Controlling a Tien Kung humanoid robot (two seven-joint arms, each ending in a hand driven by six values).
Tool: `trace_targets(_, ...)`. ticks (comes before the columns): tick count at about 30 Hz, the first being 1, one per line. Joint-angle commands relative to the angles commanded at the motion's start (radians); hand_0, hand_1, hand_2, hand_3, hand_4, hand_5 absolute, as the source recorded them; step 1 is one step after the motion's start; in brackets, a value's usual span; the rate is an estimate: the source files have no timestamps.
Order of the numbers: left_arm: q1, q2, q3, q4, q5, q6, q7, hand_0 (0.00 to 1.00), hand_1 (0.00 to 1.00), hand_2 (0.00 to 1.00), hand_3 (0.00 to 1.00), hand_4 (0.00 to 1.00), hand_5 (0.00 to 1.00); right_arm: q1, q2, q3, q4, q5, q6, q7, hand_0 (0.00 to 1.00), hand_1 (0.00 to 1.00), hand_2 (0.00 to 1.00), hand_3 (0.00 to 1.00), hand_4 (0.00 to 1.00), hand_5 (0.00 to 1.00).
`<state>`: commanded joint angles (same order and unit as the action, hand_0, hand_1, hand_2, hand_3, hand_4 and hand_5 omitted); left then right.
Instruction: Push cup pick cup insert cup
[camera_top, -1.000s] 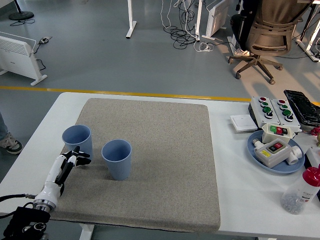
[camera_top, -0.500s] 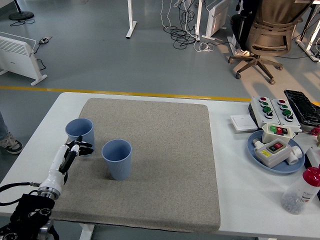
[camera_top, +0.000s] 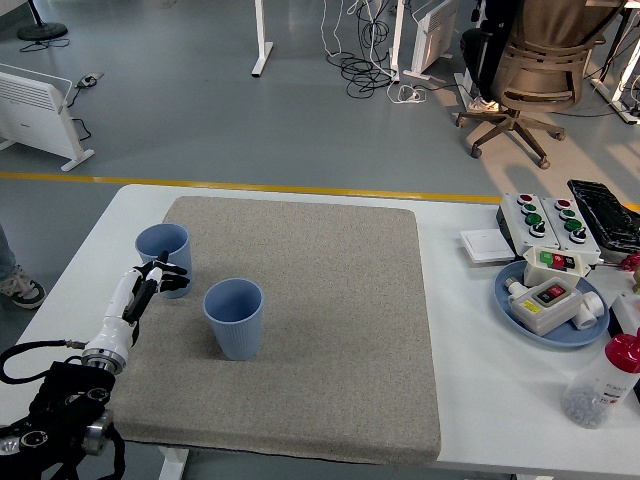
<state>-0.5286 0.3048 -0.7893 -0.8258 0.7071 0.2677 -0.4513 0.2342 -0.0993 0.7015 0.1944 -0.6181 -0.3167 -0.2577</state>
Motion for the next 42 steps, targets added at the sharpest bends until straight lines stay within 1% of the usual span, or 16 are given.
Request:
trace_targets(7,-0.024,0.002,0.019,0.036,-0.023,-0.005,-0.002,0.651,0.53,0.478,0.453,0.577,0.998,0.006,0.001,-0.01,0.0,0.012,-0.001,0.003,0.666,0.603,0.617,0.564,0.101,0.45)
trace_targets(12,-0.025,0.007,0.011,0.027,-0.013,-0.006,0.002,0.65,0.531,0.481,0.454,0.575,0.998,0.011,0.001,-0.018,0.0,0.025,-0.001,0.007,0.667,0.603,0.615,0.564,0.1,0.45)
trace_targets(16,0.004,0.024,-0.031,-0.047,0.045,-0.003,0.03,0.65,0.531,0.481,0.454,0.575,0.998,0.015,-0.002,-0.025,-0.001,0.043,-0.002,0.011,0.667,0.603,0.615,0.564,0.1,0.45)
trace_targets(17,0.02,0.035,-0.05,-0.079,0.077,-0.001,0.05,0.63,0.54,0.509,0.49,0.627,0.998,0.017,-0.004,-0.026,-0.001,0.047,-0.003,0.013,0.667,0.603,0.614,0.565,0.1,0.45)
trace_targets(22,0.063,0.078,-0.101,-0.213,0.202,0.003,0.117,0.63,0.54,0.509,0.49,0.627,0.998,0.02,-0.007,-0.028,-0.002,0.056,-0.004,0.016,0.667,0.603,0.614,0.565,0.1,0.45)
trace_targets(23,0.067,0.082,-0.105,-0.22,0.208,0.005,0.122,0.562,0.569,0.555,0.516,0.767,0.998,0.02,-0.008,-0.028,-0.002,0.058,-0.004,0.016,0.667,0.603,0.614,0.564,0.079,0.427)
trace_targets(25,0.102,0.121,-0.142,-0.301,0.286,0.025,0.179,0.562,0.569,0.555,0.516,0.767,0.998,0.022,-0.011,-0.033,-0.003,0.069,-0.005,0.019,0.667,0.603,0.614,0.564,0.079,0.427)
trace_targets(28,0.125,0.154,-0.173,-0.419,0.392,0.032,0.239,0.562,0.569,0.555,0.516,0.767,0.998,0.023,-0.013,-0.037,-0.003,0.077,-0.006,0.021,0.667,0.603,0.614,0.564,0.079,0.427)
trace_targets(29,0.129,0.175,-0.185,-0.464,0.437,0.027,0.272,0.623,0.661,0.671,0.589,0.856,0.966,0.023,-0.014,-0.041,-0.003,0.086,-0.007,0.022,0.667,0.603,0.614,0.564,0.1,0.449)
trace_targets(31,0.12,0.202,-0.194,-0.541,0.515,-0.003,0.329,0.623,0.661,0.671,0.589,0.856,0.966,0.023,-0.016,-0.045,-0.002,0.096,-0.007,0.023,0.667,0.603,0.614,0.564,0.1,0.449)
trace_targets(34,0.082,0.241,-0.19,-0.633,0.644,-0.081,0.421,0.623,0.661,0.671,0.589,0.856,0.966,0.022,-0.018,-0.046,-0.002,0.099,-0.008,0.023,0.667,0.603,0.614,0.564,0.1,0.449)
trace_targets(35,0.064,0.255,-0.183,-0.651,0.682,-0.113,0.452,0.915,0.933,0.993,0.95,0.988,0.763,0.022,-0.018,-0.045,-0.002,0.098,-0.008,0.022,0.667,0.603,0.614,0.564,0.1,0.447)
trace_targets(37,0.007,0.288,-0.158,-0.68,0.773,-0.204,0.533,0.915,0.933,0.993,0.95,0.988,0.763,0.019,-0.02,-0.043,-0.001,0.093,-0.009,0.02,0.667,0.603,0.614,0.564,0.1,0.447)
trace_targets(40,-0.05,0.308,-0.119,-0.678,0.897,-0.327,0.577,0.915,0.933,0.993,0.95,0.988,0.763,0.016,-0.021,-0.039,0.0,0.09,-0.01,0.018,0.667,0.603,0.614,0.564,0.1,0.447)
trace_targets(41,-0.071,0.317,-0.101,-0.675,0.936,-0.365,0.591,0.993,0.993,0.998,0.998,0.998,0.663,0.015,-0.022,-0.039,0.0,0.09,-0.012,0.017,0.667,0.603,0.614,0.564,0.1,0.447)
trace_targets(42,-0.101,0.325,-0.077,-0.672,0.981,-0.41,0.611,0.993,0.993,0.998,0.998,0.998,0.663,0.013,-0.023,-0.04,0.001,0.09,-0.013,0.016,0.667,0.602,0.613,0.564,0.1,0.448)
